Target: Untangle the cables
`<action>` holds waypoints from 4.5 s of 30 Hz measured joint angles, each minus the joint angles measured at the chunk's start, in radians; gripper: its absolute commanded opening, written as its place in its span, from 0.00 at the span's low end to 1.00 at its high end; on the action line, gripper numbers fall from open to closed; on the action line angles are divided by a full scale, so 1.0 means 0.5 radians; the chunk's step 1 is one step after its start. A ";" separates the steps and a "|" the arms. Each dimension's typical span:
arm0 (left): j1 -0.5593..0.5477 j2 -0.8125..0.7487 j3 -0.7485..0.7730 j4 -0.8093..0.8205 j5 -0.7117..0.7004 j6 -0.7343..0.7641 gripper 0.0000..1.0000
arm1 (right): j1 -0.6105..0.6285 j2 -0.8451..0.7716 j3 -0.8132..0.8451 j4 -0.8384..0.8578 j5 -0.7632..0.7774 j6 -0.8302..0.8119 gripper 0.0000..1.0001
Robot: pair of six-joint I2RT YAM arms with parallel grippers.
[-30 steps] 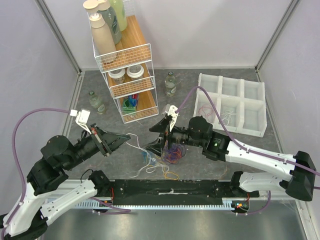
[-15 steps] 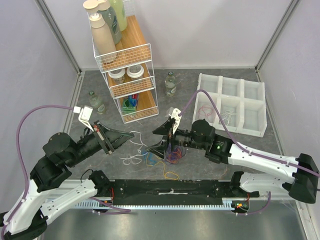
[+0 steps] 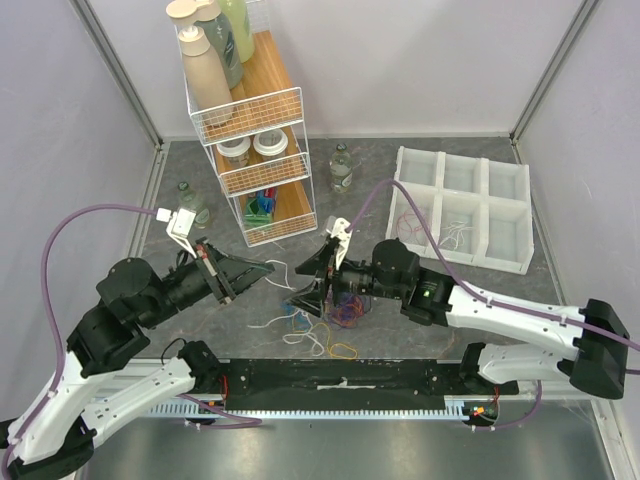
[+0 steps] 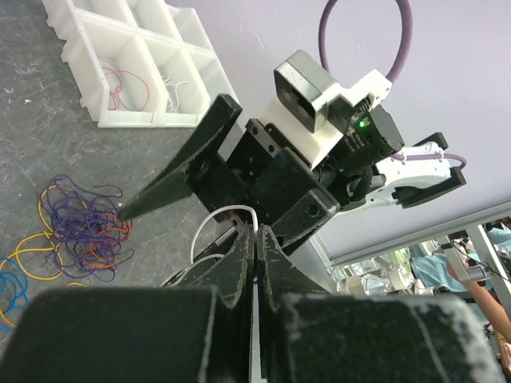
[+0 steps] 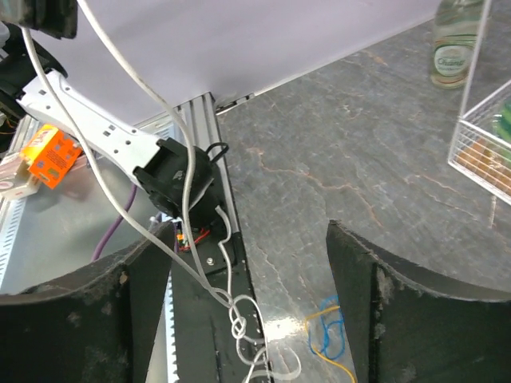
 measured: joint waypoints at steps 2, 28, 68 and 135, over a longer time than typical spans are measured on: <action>0.000 0.016 0.000 0.004 0.001 0.000 0.02 | 0.026 0.060 0.019 0.038 -0.004 0.028 0.39; 0.001 -0.056 0.008 -0.277 -0.284 0.121 0.69 | -1.120 -0.154 0.929 -1.312 1.480 -0.072 0.00; 0.001 -0.056 -0.430 -0.206 -0.054 0.055 0.69 | -1.971 0.901 0.465 -1.519 1.231 0.017 0.51; 0.001 0.000 -0.697 -0.088 -0.538 0.117 0.02 | 0.123 0.343 -0.266 -0.595 0.413 0.623 0.67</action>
